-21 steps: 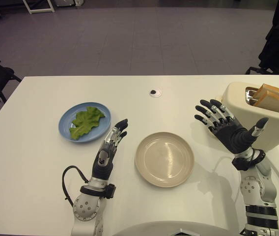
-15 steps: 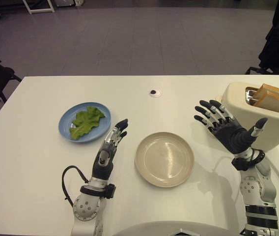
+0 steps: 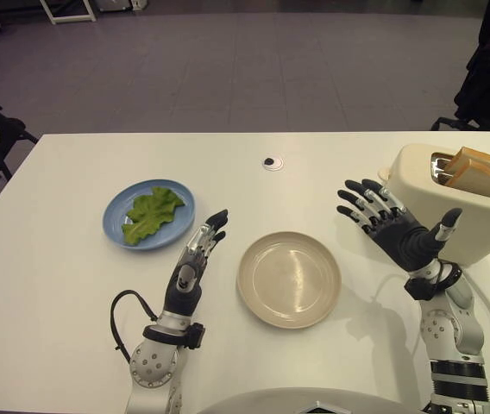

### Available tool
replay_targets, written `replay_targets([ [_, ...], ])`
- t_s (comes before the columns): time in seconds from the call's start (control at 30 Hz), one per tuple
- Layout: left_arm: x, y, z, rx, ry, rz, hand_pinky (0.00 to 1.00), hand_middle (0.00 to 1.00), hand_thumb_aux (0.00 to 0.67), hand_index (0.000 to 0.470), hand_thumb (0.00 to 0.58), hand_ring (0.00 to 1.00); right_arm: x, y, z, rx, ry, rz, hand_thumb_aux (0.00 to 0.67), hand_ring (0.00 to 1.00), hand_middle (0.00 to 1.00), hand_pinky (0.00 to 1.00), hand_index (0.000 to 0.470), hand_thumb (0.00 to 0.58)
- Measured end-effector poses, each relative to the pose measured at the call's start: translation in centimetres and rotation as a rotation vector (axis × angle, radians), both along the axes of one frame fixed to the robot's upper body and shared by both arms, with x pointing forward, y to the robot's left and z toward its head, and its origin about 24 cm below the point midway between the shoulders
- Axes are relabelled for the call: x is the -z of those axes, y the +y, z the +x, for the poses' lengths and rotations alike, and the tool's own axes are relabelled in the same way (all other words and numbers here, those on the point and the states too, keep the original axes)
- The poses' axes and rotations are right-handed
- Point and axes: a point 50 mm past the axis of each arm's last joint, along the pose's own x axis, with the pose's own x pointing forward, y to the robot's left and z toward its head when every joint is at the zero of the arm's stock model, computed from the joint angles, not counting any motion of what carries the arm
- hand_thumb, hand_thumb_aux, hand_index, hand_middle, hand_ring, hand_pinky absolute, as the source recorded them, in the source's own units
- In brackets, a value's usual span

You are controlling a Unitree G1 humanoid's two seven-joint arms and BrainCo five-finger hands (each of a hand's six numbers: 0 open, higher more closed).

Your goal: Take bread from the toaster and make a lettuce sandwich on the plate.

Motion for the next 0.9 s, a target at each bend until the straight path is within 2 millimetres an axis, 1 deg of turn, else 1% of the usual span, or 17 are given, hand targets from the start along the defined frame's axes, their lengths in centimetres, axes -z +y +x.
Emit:
replay_targets([
  [0.07,0.0,0.0,0.0,0.002,-0.002,0.001,0.0,0.0,0.0,0.0,0.0,0.0,-1.4,-0.1,-0.6,0.0,-0.09,-0.024,0.0,0.0,0.0,0.0,0.0,0.0],
  [0.1,-0.1,-0.1,0.1,0.005,-0.005,0.001,0.0,0.0,0.0,0.0,0.0,0.0,-3.5,-1.1,-0.9,0.043,-0.2,-0.074,0.0,0.0,0.0,0.0,0.0,0.0],
  [0.17,0.0,-0.3,0.3,0.015,-0.006,0.003,0.0,0.0,0.0,0.0,0.0,0.0,-6.6,-3.5,-0.7,0.165,-0.335,-0.194,0.0,0.0,0.0,0.0,0.0,0.0],
  [0.2,0.0,-0.3,0.3,0.017,-0.005,0.009,0.0,0.0,0.0,0.0,0.0,0.0,-9.1,-5.3,-0.7,0.261,-0.443,-0.279,0.0,0.0,0.0,0.0,0.0,0.0],
  [0.27,0.0,-0.4,0.4,0.022,-0.006,0.011,0.0,0.0,0.0,0.0,0.0,0.0,-11.6,-7.5,-0.4,0.41,-0.575,-0.461,0.0,0.0,0.0,0.0,0.0,0.0],
  [0.33,0.0,-0.6,0.5,0.028,-0.012,0.016,0.0,0.0,0.0,0.0,0.0,0.0,-13.2,-10.1,0.2,0.561,-0.652,-0.696,0.0,0.0,0.0,0.0,0.0,0.0],
  [0.37,-0.1,-0.6,0.5,0.03,-0.013,0.016,0.0,0.0,0.0,0.0,0.0,0.0,-13.4,-11.3,0.7,0.624,-0.676,-0.836,0.0,0.0,0.0,0.0,0.0,0.0],
  [0.4,0.0,-0.7,0.6,0.031,-0.013,0.015,0.0,0.0,0.0,0.0,0.0,0.0,-13.2,-12.1,1.1,0.662,-0.683,-0.929,0.0,0.0,0.0,0.0,0.0,0.0],
  [0.47,-0.1,-0.8,0.6,0.036,-0.015,0.016,0.0,0.0,0.0,0.0,0.0,0.0,-11.9,-14.5,1.9,0.744,-0.632,-1.102,0.0,0.0,0.0,0.0,0.0,0.0],
  [0.5,-0.1,-0.8,0.6,0.037,-0.016,0.019,0.0,0.0,0.0,0.0,0.0,0.0,-11.4,-15.3,2.2,0.771,-0.618,-1.151,0.0,0.0,0.0,0.0,0.0,0.0],
  [0.53,-0.1,-0.8,0.6,0.038,-0.016,0.02,0.0,0.0,0.0,0.0,0.0,0.0,-10.8,-16.2,2.3,0.804,-0.602,-1.194,0.029,0.0,0.0,0.0,0.02,0.049],
  [0.57,0.0,-0.8,0.6,0.038,-0.015,0.021,0.0,0.0,0.0,0.0,0.0,0.0,-10.5,-16.9,2.4,0.829,-0.588,-1.218,0.318,0.0,0.0,0.0,0.223,0.42],
  [0.6,0.0,-0.8,0.6,0.037,-0.014,0.021,0.0,0.0,0.0,0.0,0.0,0.0,-10.1,-17.7,2.5,0.856,-0.567,-1.259,0.386,0.0,0.0,0.0,0.271,0.476],
  [0.67,0.0,-0.8,0.6,0.037,-0.013,0.021,0.0,0.0,0.0,0.0,0.0,0.0,-9.4,-18.6,2.6,0.88,-0.54,-1.294,0.41,0.0,0.0,0.0,0.288,0.493],
  [0.73,0.0,-0.8,0.6,0.037,-0.012,0.021,0.0,0.0,0.0,0.0,0.0,0.0,-8.6,-18.8,2.8,0.871,-0.526,-1.31,0.439,0.0,0.0,0.0,0.308,0.511],
  [0.87,0.0,-0.8,0.6,0.038,-0.011,0.022,0.0,0.0,0.0,0.0,0.0,0.0,-7.2,-18.4,3.1,0.814,-0.525,-1.324,0.418,0.0,0.0,0.0,0.293,0.498],
  [0.9,0.1,-0.8,0.6,0.038,-0.01,0.022,0.0,0.0,0.0,0.0,0.0,0.0,-7.0,-18.4,3.2,0.805,-0.528,-1.325,0.431,0.0,0.0,0.0,0.302,0.506],
])
